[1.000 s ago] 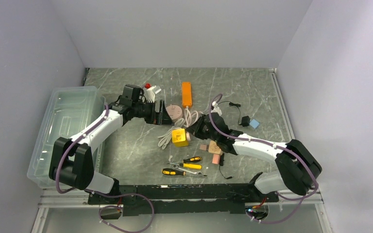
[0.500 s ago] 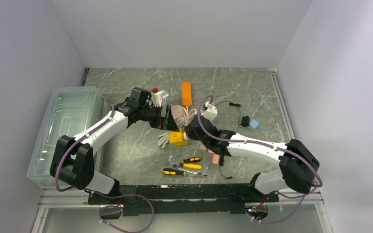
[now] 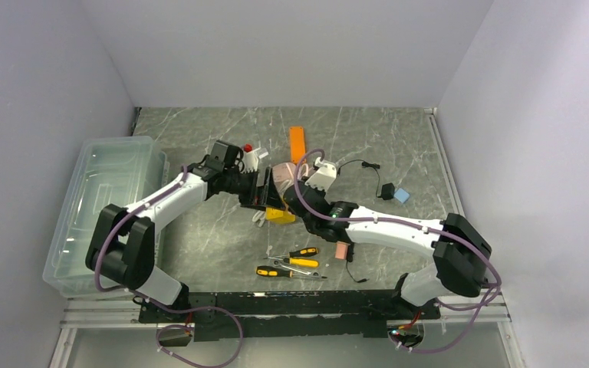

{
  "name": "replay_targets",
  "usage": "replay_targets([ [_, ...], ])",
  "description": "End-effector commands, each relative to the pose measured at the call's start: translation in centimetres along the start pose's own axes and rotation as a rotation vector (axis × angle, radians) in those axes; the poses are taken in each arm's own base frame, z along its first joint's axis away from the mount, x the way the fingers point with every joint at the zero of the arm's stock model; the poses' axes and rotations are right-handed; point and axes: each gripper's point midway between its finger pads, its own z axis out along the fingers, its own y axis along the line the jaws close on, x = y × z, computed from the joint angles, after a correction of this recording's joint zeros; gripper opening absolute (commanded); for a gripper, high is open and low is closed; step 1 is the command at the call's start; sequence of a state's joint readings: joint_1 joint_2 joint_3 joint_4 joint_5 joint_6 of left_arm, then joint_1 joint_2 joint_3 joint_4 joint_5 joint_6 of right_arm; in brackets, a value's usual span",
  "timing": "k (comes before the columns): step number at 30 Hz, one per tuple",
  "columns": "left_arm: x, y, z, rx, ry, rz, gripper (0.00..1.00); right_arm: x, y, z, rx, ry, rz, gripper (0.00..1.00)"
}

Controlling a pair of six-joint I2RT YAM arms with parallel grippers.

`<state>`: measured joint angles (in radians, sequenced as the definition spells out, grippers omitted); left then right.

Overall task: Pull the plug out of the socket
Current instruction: Remove the plug from the socket.

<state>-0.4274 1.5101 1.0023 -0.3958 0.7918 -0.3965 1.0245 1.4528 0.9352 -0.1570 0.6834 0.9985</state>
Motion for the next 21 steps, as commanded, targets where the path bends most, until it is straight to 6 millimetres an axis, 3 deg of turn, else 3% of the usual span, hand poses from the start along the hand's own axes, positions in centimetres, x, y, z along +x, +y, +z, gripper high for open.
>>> replay_targets([
  [1,-0.3,-0.9,0.5,0.052,0.001,-0.023,1.00,-5.1,3.3,-0.9,-0.020,-0.176,0.100,0.00],
  [11,0.1,0.5,1.3,0.016,0.026,-0.071,0.97,-5.0,4.3,-1.9,0.016,-0.235,0.035,0.00],
  [21,0.3,0.3,1.6,0.041,0.040,-0.086,0.74,-5.0,4.1,-2.0,0.057,-0.264,0.004,0.00],
])
